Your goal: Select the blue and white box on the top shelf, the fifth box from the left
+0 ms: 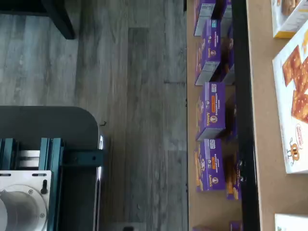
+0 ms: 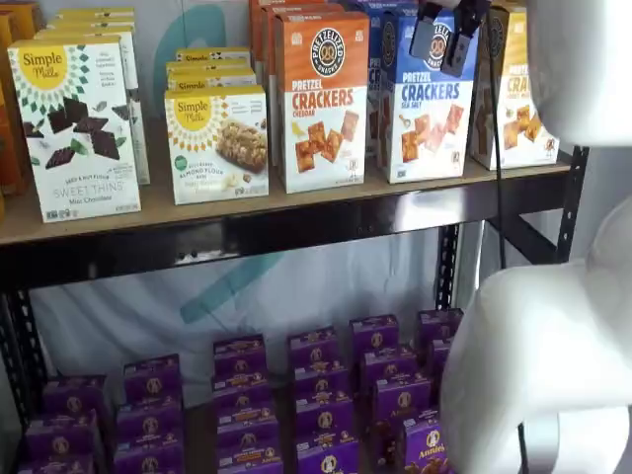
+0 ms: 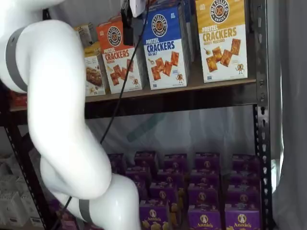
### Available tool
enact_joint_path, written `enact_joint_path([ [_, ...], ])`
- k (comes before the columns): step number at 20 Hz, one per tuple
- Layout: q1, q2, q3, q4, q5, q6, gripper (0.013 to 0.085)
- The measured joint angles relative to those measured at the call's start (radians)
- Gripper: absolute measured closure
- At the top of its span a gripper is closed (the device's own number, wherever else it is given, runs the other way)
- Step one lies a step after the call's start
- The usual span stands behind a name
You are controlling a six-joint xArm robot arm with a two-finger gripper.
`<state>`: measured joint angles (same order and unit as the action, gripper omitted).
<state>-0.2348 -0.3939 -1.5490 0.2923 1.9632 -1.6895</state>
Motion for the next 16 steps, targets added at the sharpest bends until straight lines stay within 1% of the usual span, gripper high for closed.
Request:
enact_joint_path([
  [1, 0.008, 0.008, -0.012, -0.016, 0.015, 0.001, 0.013],
  [2, 0.028, 0.03, -0.038, -0.059, 0.05, 0.003, 0.013],
  [3, 0.035, 0.038, -0.046, -0.079, 0.065, 0.003, 0.013],
  [5, 0.035, 0.041, -0.045, -0.092, 0.072, -0.002, 0.013],
  [8, 0.028, 0.038, -0.037, -0.093, 0.068, -0.009, 0.013],
  [12, 0.013, 0.037, -0.034, -0.074, 0.066, -0.016, 0.013],
  [16, -0.033, 0.022, -0.032, 0.018, 0.037, -0.021, 0.013],
])
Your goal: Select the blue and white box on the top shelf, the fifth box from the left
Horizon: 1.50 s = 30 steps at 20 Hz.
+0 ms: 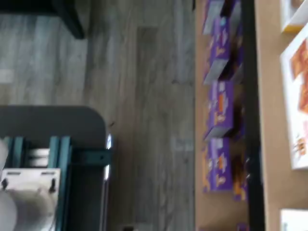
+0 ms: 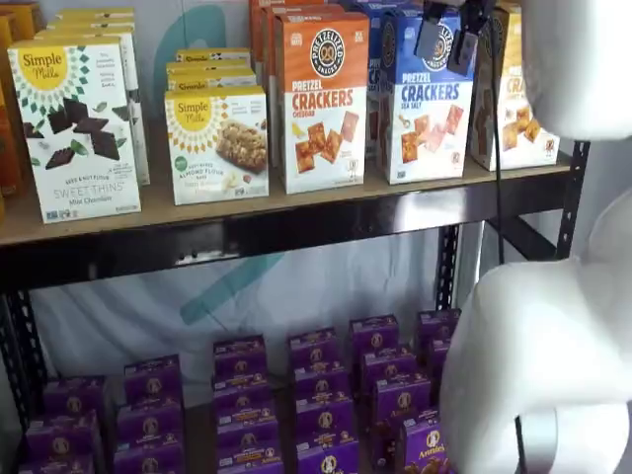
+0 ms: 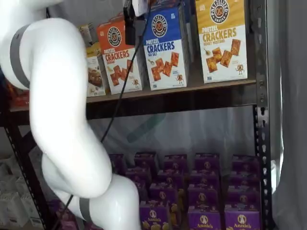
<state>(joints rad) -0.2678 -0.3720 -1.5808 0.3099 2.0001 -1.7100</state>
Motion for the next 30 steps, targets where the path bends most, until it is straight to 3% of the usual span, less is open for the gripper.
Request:
enact_joint_path([
  [6, -0.069, -0.025, -0.002, 0.143, -0.073, 0.006, 0.013],
  [8, -0.073, -0.039, 0.005, 0.158, -0.128, 0.008, 0.013],
  [17, -0.005, -0.034, -0.012, 0.028, -0.277, 0.007, 0.013],
  [25, 0.007, 0.048, -0.103, -0.036, -0.275, -0.009, 0.013],
  [30, 0.005, 0.092, -0.128, -0.047, -0.276, -0.02, 0.013],
])
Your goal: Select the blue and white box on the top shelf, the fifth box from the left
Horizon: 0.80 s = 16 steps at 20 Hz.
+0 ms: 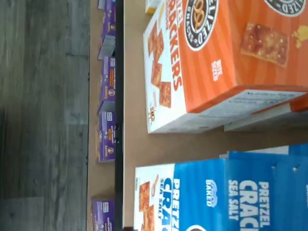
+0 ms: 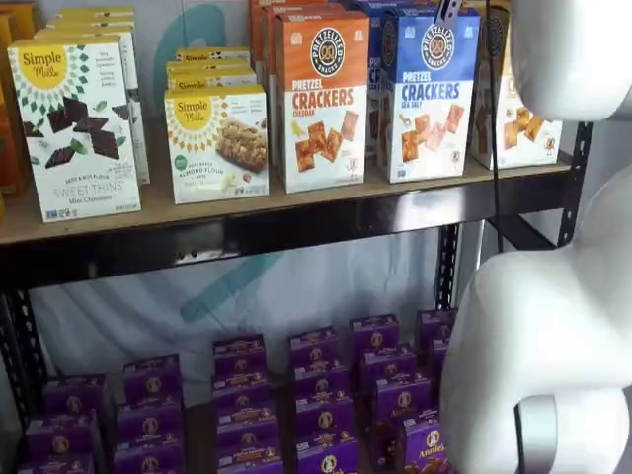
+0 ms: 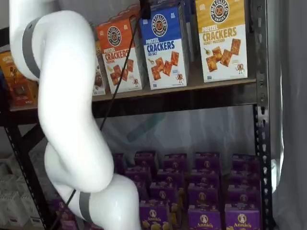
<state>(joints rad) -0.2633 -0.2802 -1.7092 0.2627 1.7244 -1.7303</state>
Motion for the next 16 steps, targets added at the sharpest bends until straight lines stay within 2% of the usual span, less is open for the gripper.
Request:
enact_joint_path([
  [16, 0.01, 0.038, 0.032, -0.016, -0.072, -0.013, 0.013],
])
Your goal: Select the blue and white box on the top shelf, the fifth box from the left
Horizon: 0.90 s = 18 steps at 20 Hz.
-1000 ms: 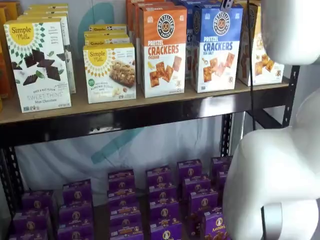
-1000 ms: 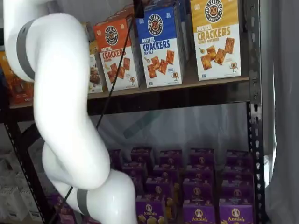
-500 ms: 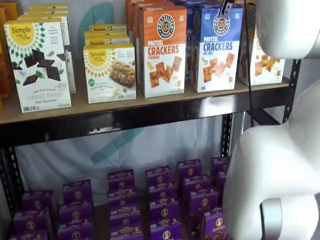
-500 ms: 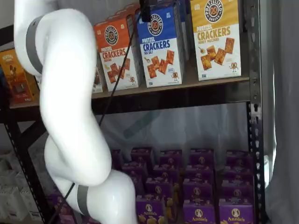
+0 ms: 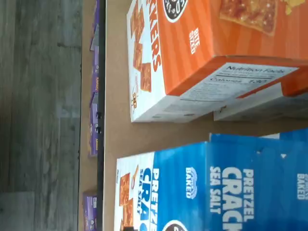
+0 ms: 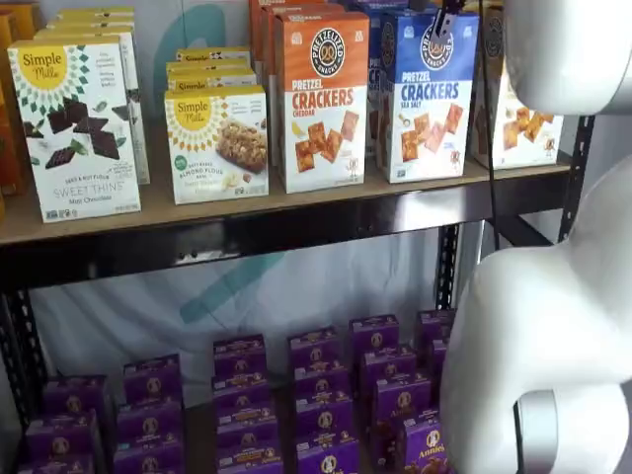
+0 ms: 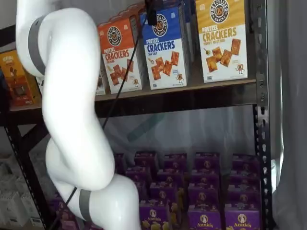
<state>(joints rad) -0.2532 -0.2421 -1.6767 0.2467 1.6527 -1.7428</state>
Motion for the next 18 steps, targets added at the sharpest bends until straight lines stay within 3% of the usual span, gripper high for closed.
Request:
enact_joint_path([
  [8, -0.016, 0.024, -0.048, 0.053, 0.035, 0.012, 0.013],
  [18, -0.011, 0.039, -0.039, 0.007, 0.025, -0.007, 0.013],
])
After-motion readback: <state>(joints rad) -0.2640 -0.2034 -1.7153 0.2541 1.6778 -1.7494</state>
